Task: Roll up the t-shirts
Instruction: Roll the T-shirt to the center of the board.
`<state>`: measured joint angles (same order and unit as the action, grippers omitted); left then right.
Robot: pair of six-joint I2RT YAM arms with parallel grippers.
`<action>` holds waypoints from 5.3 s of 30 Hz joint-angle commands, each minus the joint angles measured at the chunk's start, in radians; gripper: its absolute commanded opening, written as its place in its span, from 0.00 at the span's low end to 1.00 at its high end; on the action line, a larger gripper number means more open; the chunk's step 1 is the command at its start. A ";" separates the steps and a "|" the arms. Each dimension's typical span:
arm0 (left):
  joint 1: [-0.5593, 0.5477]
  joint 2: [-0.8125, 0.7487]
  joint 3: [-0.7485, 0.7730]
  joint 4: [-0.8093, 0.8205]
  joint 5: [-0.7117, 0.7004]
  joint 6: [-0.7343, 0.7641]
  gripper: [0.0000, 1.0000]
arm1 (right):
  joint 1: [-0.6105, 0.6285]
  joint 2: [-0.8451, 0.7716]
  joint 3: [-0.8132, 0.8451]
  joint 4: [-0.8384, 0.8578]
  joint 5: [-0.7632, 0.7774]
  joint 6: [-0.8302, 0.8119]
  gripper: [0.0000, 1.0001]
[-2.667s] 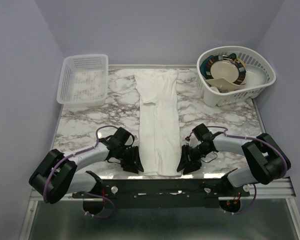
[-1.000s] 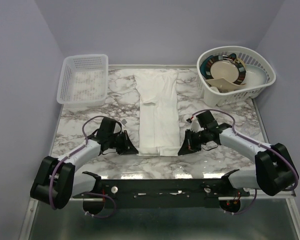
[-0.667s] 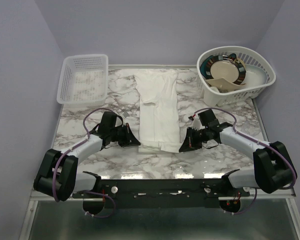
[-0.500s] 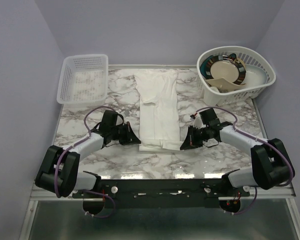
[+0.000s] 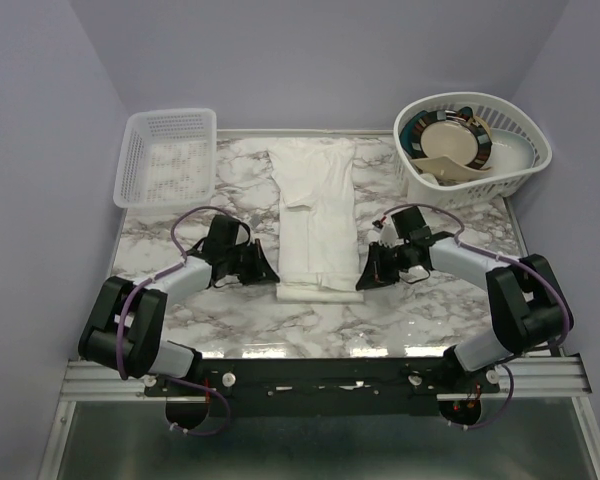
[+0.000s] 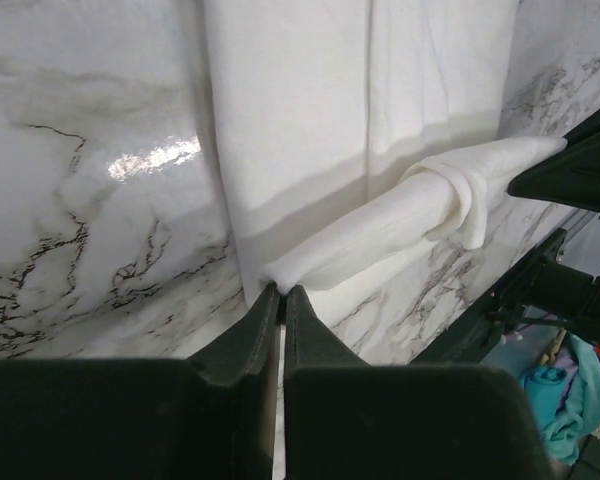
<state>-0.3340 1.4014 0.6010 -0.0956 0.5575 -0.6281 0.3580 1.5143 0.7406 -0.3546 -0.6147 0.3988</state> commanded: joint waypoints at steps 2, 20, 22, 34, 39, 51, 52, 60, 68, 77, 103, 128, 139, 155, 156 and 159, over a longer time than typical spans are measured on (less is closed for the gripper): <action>0.010 -0.012 0.032 -0.016 -0.097 0.060 0.36 | -0.007 0.032 0.043 -0.015 0.041 -0.020 0.36; 0.018 -0.036 0.122 -0.233 0.220 0.354 0.09 | 0.172 -0.184 0.126 -0.276 0.026 -0.958 0.48; 0.018 -0.007 0.126 -0.225 0.222 0.361 0.07 | 0.249 -0.186 0.103 -0.262 0.042 -1.014 0.47; 0.010 0.208 0.224 -0.283 0.280 0.459 0.02 | 0.302 0.009 0.203 -0.158 0.122 -1.015 0.36; 0.007 0.258 0.253 -0.285 0.283 0.469 0.03 | 0.323 0.108 0.269 -0.175 0.138 -1.069 0.33; 0.036 0.219 0.387 -0.196 0.115 0.525 0.11 | 0.360 0.196 0.347 -0.213 0.150 -1.222 0.31; 0.038 0.199 0.375 -0.178 0.095 0.525 0.18 | 0.361 0.196 0.344 -0.210 0.155 -1.245 0.31; 0.050 -0.108 0.180 -0.078 -0.054 0.559 0.40 | 0.366 0.218 0.324 -0.014 0.425 -1.240 0.29; 0.050 -0.311 0.076 -0.159 -0.122 0.650 0.43 | 0.358 0.087 0.355 -0.087 0.276 -1.242 0.34; 0.052 -0.392 0.054 -0.161 -0.168 0.597 0.43 | 0.421 0.078 0.266 -0.247 0.145 -1.368 0.32; 0.059 -0.470 0.088 -0.271 -0.126 0.787 0.44 | 0.309 0.356 0.525 -0.187 0.356 -1.396 0.25; -0.206 -0.049 0.209 -0.083 0.021 0.559 0.23 | 0.116 0.227 0.413 -0.259 0.234 -1.224 0.37; -0.211 -0.012 0.206 -0.041 -0.011 0.550 0.20 | 0.116 0.262 0.460 -0.236 0.230 -1.219 0.36; -0.209 -0.165 0.192 -0.139 -0.083 0.711 0.41 | 0.133 0.351 0.474 -0.372 0.334 -1.253 0.22; -0.211 -0.170 0.180 -0.145 -0.111 0.747 0.42 | 0.133 0.348 0.479 -0.403 0.329 -1.241 0.22; -0.209 -0.186 0.152 -0.121 -0.152 0.858 0.45 | 0.148 0.321 0.442 -0.492 0.280 -1.187 0.22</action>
<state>-0.5434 1.2503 0.7895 -0.2047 0.4881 0.0422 0.4843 1.8580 1.2224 -0.6445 -0.3222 -0.8501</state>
